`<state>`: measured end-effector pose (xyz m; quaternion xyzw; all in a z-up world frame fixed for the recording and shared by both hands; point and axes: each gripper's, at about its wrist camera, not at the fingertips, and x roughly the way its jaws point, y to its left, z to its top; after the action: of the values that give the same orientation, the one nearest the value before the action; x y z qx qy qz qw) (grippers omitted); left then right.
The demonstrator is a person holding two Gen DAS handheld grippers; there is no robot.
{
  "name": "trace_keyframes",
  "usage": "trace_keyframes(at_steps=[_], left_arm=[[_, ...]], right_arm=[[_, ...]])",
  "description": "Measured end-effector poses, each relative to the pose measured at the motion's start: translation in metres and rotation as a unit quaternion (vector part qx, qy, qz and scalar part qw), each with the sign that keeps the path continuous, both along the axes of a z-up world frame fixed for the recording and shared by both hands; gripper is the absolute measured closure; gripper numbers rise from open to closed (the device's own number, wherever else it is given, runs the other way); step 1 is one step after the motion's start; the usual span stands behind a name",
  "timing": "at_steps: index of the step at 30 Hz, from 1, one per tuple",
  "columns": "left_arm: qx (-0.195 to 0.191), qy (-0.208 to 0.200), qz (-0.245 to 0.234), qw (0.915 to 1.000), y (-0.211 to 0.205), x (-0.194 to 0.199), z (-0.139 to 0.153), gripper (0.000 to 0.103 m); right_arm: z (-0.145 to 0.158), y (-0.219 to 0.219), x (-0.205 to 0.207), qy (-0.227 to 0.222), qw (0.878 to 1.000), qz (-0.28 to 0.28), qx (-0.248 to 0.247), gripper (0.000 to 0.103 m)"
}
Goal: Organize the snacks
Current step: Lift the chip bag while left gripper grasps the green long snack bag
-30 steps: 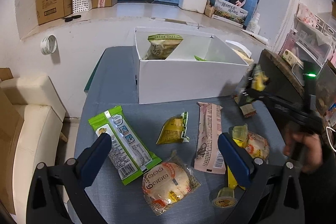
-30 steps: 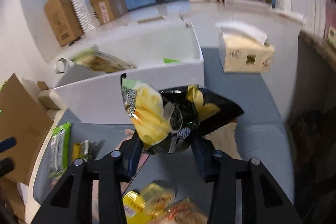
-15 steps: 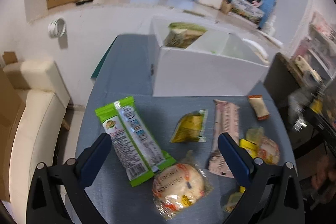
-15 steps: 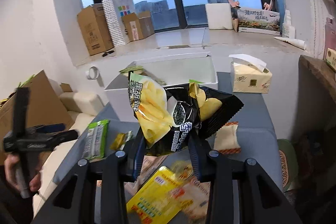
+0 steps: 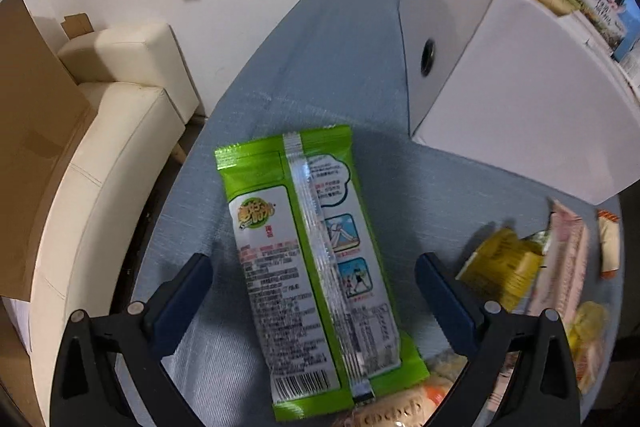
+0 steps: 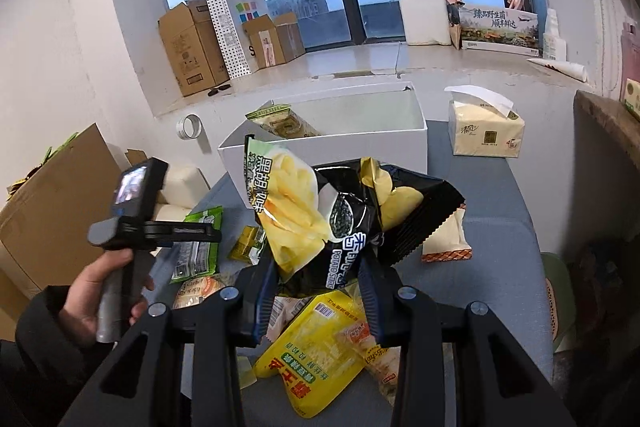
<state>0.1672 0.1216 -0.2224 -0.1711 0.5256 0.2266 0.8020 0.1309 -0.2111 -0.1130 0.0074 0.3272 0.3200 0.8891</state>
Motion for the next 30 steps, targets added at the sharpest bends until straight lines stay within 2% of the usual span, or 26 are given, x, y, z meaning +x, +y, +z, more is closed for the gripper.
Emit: trace_keyframes(at_steps=[5,6,9,11,15,20,25,29,30], left_arm=[[-0.007,0.002,-0.005,1.0,-0.003,0.003,-0.003,0.001],[-0.006,0.002,-0.006,1.0,-0.003,0.004,-0.003,0.003],[0.025,0.004,-0.012,0.9996,-0.009,-0.003,0.002,0.029],[0.015,-0.001,-0.025,0.9996,-0.012,-0.004,0.005,0.031],[0.036,-0.021,-0.042,0.9983,-0.022,-0.009,0.019,0.033],[0.07,-0.077,-0.08,0.9914,-0.049,-0.026,0.061,0.033],[0.056,-0.145,-0.129,0.9794,-0.066,-0.04,0.116,0.033],[0.047,-0.192,-0.177,0.9641,-0.079,-0.035,0.165,0.032],[0.048,-0.199,-0.183,0.9616,-0.079,-0.034,0.171,0.032]], right_arm=[[0.001,0.0,-0.001,-0.002,1.0,0.0,-0.001,0.062],[0.001,-0.001,0.0,-0.002,1.0,0.0,-0.001,0.062],[0.001,-0.001,0.0,0.0,1.0,0.0,-0.003,0.062],[0.0,-0.001,0.001,0.002,1.0,0.001,-0.004,0.062],[0.0,0.001,0.002,0.004,1.0,0.001,-0.005,0.062],[-0.001,0.001,0.004,0.002,1.0,0.0,-0.008,0.062],[0.004,-0.001,0.005,-0.005,1.0,-0.003,-0.003,0.062],[0.014,-0.001,0.014,-0.014,1.0,-0.005,-0.002,0.062],[0.018,-0.001,0.017,-0.017,1.0,-0.005,-0.002,0.062]])
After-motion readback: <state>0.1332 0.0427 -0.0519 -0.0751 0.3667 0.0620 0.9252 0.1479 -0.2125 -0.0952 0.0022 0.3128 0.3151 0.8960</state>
